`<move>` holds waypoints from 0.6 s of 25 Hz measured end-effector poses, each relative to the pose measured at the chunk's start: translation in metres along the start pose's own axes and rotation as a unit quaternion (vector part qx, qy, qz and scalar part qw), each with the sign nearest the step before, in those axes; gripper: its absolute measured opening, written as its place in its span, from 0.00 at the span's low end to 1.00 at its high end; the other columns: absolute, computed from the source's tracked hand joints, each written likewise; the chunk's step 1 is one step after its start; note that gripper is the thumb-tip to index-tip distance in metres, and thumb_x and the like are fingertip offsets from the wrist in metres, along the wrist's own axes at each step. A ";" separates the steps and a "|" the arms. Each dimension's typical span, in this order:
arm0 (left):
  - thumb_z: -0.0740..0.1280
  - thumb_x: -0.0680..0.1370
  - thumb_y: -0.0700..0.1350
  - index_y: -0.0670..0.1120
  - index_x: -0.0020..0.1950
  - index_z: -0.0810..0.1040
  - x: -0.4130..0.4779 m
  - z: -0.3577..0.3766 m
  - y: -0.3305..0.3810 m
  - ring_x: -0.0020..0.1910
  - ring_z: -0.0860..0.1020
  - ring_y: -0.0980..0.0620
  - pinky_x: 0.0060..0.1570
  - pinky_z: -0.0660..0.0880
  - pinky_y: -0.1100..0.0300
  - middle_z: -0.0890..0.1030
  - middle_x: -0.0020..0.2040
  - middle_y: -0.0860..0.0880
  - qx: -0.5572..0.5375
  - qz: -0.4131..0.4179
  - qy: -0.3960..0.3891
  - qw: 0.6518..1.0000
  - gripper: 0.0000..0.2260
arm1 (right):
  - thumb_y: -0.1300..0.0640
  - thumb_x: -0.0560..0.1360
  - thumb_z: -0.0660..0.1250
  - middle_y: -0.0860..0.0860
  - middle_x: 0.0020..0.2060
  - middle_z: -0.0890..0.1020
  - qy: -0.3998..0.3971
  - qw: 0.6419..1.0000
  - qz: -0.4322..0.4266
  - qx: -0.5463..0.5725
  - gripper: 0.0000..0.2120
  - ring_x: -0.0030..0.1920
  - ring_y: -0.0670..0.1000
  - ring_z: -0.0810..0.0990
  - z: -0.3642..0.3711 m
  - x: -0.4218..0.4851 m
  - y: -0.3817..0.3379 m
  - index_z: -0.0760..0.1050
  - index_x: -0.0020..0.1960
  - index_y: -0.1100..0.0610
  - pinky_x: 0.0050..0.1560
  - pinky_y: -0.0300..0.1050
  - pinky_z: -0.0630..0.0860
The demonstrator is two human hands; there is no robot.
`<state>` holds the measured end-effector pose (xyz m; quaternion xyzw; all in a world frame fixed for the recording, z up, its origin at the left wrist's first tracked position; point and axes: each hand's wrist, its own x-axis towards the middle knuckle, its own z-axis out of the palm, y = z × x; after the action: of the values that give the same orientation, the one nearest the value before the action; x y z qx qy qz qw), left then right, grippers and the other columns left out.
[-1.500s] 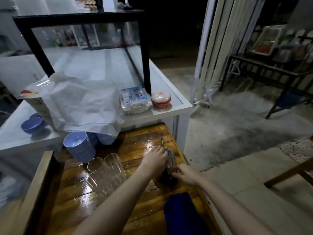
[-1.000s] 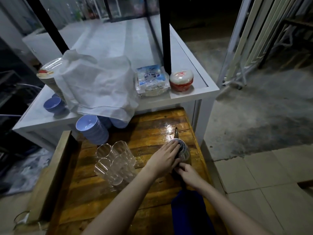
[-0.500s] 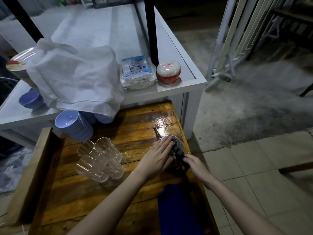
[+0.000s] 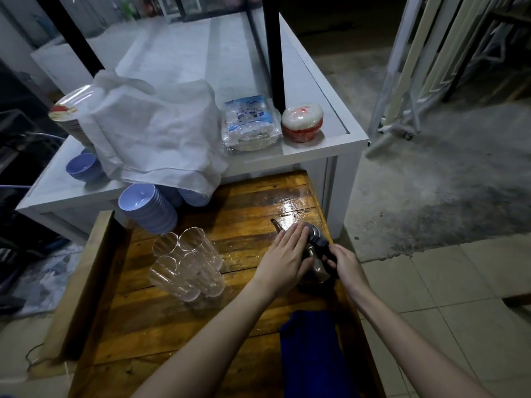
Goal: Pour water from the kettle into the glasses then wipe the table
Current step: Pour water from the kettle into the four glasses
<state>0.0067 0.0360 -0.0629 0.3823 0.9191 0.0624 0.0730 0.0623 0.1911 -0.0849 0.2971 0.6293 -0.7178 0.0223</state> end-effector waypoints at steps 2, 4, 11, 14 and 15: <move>0.44 0.82 0.61 0.46 0.79 0.43 -0.004 -0.007 -0.002 0.79 0.42 0.51 0.78 0.44 0.51 0.46 0.80 0.46 -0.001 -0.006 -0.008 1.000 0.31 | 0.61 0.82 0.56 0.53 0.43 0.81 0.022 1.000 -0.012 0.014 0.13 0.42 0.46 0.78 0.002 -0.001 -0.003 0.79 0.51 0.61 0.36 0.28 0.75; 0.45 0.82 0.60 0.46 0.79 0.44 -0.012 -0.016 -0.003 0.79 0.41 0.52 0.78 0.43 0.52 0.45 0.80 0.47 -0.010 -0.006 0.000 1.000 0.30 | 0.61 0.82 0.56 0.52 0.43 0.80 0.025 0.999 -0.030 0.009 0.13 0.41 0.45 0.78 0.006 -0.009 -0.011 0.79 0.49 0.58 0.36 0.29 0.74; 0.49 0.83 0.57 0.45 0.80 0.45 -0.051 -0.055 -0.018 0.79 0.40 0.53 0.77 0.39 0.57 0.44 0.80 0.47 -0.043 0.004 0.095 0.995 0.29 | 0.58 0.82 0.56 0.51 0.40 0.81 -0.024 0.996 -0.077 -0.040 0.15 0.43 0.49 0.79 0.035 -0.048 -0.058 0.79 0.42 0.54 0.40 0.43 0.73; 0.50 0.84 0.56 0.44 0.80 0.46 -0.075 -0.064 -0.032 0.79 0.41 0.53 0.77 0.40 0.56 0.45 0.80 0.46 -0.060 -0.001 0.124 0.990 0.29 | 0.57 0.82 0.56 0.53 0.41 0.81 -0.048 0.991 -0.098 -0.078 0.15 0.44 0.50 0.79 0.055 -0.062 -0.071 0.79 0.43 0.55 0.41 0.44 0.73; 0.50 0.84 0.56 0.44 0.80 0.46 -0.081 -0.066 -0.036 0.79 0.42 0.53 0.77 0.41 0.56 0.46 0.80 0.46 -0.065 0.001 0.133 0.989 0.29 | 0.56 0.82 0.56 0.53 0.41 0.81 -0.047 0.990 -0.101 -0.090 0.15 0.45 0.51 0.79 0.060 -0.067 -0.075 0.79 0.43 0.55 0.41 0.44 0.74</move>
<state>0.0264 -0.0508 0.0028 0.3663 0.9140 0.1726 -0.0255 0.0630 0.1284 0.0139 0.1951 0.7161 -0.6701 0.0059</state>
